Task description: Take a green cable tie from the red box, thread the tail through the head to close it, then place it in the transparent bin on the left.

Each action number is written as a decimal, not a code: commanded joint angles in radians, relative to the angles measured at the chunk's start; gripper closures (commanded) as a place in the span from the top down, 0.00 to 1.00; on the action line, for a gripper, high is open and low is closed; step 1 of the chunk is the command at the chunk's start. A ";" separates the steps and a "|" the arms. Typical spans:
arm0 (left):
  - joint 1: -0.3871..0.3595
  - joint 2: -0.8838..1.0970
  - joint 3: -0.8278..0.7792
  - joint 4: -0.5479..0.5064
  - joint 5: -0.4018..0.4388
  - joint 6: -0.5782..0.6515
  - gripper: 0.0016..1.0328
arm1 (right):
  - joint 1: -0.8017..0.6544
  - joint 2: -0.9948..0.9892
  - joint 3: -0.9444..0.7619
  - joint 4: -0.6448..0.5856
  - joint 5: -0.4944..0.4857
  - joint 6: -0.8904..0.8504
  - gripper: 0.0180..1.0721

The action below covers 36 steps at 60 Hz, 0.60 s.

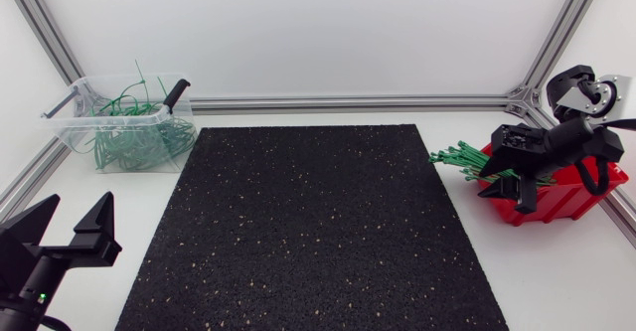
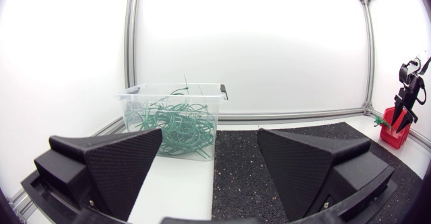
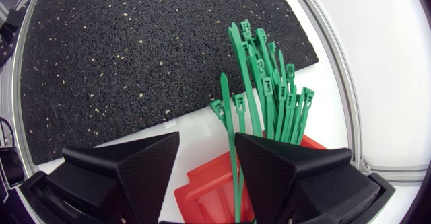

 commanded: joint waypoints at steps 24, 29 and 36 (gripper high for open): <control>-0.001 -0.003 -0.039 -0.027 -0.005 -0.026 0.96 | 0.021 -0.018 -0.062 0.046 -0.001 -0.041 0.26; -0.001 -0.003 -0.039 -0.027 -0.005 -0.026 0.96 | 0.019 -0.033 -0.060 0.043 -0.001 -0.042 0.26; -0.001 -0.003 -0.039 -0.027 -0.005 -0.026 0.96 | 0.016 -0.060 -0.057 0.042 -0.005 -0.042 0.26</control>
